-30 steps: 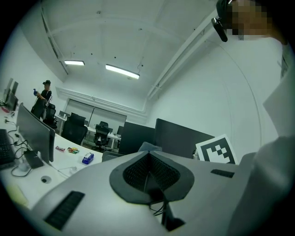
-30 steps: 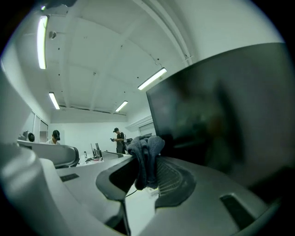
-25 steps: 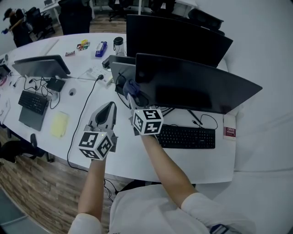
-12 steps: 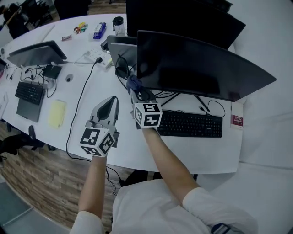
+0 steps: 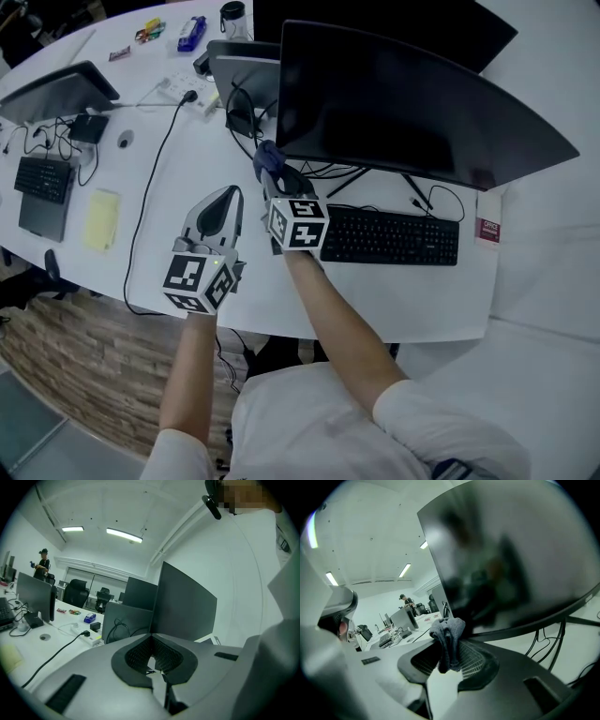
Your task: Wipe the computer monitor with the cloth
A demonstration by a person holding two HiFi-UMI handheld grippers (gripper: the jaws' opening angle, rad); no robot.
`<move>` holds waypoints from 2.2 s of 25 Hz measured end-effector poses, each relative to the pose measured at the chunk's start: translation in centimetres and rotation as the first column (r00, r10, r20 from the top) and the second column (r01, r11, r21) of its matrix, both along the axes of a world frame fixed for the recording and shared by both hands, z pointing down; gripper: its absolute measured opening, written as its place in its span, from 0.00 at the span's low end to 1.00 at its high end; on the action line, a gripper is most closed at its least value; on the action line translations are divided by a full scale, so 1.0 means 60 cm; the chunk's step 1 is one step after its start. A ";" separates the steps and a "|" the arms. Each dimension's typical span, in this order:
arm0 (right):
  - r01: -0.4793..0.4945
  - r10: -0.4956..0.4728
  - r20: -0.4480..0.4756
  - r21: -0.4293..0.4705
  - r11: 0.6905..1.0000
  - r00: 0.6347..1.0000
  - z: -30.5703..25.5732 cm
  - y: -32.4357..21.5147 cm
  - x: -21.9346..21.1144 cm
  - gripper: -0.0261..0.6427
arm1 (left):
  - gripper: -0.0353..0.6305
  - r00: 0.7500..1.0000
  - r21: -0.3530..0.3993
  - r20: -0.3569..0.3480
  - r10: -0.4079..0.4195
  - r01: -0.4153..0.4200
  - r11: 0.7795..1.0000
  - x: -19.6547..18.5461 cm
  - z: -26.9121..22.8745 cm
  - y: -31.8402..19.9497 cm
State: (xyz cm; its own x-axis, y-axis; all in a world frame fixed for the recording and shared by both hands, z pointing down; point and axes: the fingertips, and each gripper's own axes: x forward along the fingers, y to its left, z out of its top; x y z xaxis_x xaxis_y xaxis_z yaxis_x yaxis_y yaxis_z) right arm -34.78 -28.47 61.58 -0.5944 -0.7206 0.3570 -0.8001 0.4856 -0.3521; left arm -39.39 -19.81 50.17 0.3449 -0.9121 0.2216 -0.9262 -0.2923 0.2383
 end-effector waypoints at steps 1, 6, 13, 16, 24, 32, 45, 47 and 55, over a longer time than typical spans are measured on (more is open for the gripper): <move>-0.002 0.002 0.008 -0.012 1.000 1.000 0.006 0.001 0.000 0.22 | 0.06 1.000 -0.002 -0.002 0.000 0.000 1.000 -0.001 0.004 -0.001; -0.005 0.008 0.034 -0.063 0.998 0.999 0.034 0.009 0.004 0.22 | 0.06 1.000 -0.018 -0.014 -0.004 0.003 1.000 0.000 0.020 0.001; 0.009 0.022 0.145 -0.206 0.979 0.989 0.077 0.022 0.000 0.22 | 0.06 1.000 -0.044 -0.016 -0.008 0.008 0.999 0.002 0.041 0.008; -0.014 0.076 0.223 -0.268 0.963 0.972 0.090 0.023 0.012 0.22 | 0.06 1.000 -0.046 -0.016 -0.009 0.009 0.999 0.001 0.044 0.008; 0.000 0.271 0.531 -0.455 0.890 0.803 0.097 0.019 0.030 0.22 | 0.06 1.000 -0.051 -0.015 -0.001 0.000 0.999 0.009 0.046 0.007; 0.039 0.384 0.673 -0.523 0.852 0.632 0.088 0.009 0.054 0.22 | 0.06 1.000 -0.054 -0.006 0.001 -0.001 0.999 0.020 0.043 0.009; 0.008 0.414 0.685 -0.523 0.852 0.599 0.081 -0.002 0.131 0.22 | 0.06 1.000 -0.063 0.006 0.018 -0.017 0.998 0.086 0.043 0.004; 0.000 0.424 0.684 -0.527 0.850 0.593 0.081 -0.005 0.150 0.22 | 0.06 1.000 -0.063 0.007 0.026 -0.025 0.998 0.103 0.042 -0.001; -0.036 0.439 0.672 -0.524 0.851 0.597 0.080 -0.013 0.229 0.22 | 0.06 0.999 -0.059 0.007 0.051 -0.050 0.997 0.169 0.038 -0.013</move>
